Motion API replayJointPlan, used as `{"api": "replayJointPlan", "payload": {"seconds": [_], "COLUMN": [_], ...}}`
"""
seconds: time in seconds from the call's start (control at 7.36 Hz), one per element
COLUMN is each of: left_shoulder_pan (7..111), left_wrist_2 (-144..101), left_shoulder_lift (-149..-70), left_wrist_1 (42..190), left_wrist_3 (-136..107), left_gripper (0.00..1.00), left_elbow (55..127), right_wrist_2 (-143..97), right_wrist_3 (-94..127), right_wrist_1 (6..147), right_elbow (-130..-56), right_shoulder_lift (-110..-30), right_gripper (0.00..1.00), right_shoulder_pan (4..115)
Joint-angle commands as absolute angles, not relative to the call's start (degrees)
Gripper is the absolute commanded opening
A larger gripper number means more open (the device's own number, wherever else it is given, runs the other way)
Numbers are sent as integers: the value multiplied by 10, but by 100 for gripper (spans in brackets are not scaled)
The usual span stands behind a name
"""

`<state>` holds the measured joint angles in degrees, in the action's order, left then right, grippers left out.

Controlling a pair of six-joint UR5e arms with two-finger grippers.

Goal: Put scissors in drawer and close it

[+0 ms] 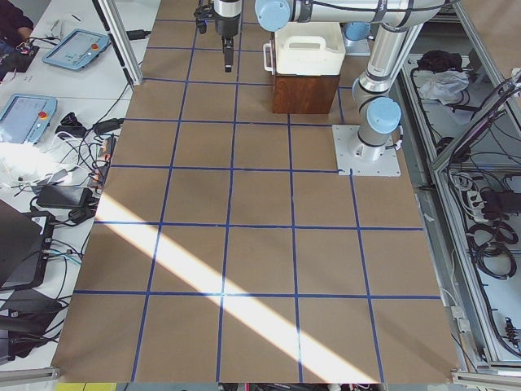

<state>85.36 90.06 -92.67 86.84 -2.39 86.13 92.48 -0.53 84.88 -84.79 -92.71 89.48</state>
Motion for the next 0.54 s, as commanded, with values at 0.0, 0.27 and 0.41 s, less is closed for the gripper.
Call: {"api": "replayJointPlan", "payload": {"seconds": [0.0,0.27,0.41], "left_shoulder_pan": [855,855,855], "left_wrist_2": [899,902,899], "left_shoulder_lift": [-891,-884,-883], "left_wrist_1": [870,870,870], "left_wrist_3": [-23,-22,-23], "left_gripper": [100,100,100], "left_elbow": [903,913,914], "right_wrist_2": [929,932,932], "right_wrist_3": [-5,-6,-5], "right_wrist_1": [848,847,847], "right_elbow": [-849,-850,-849], "right_shoulder_lift": [-927,-927,-927], "right_gripper": [100,100,100], "right_shoulder_pan": [895,895,895]}}
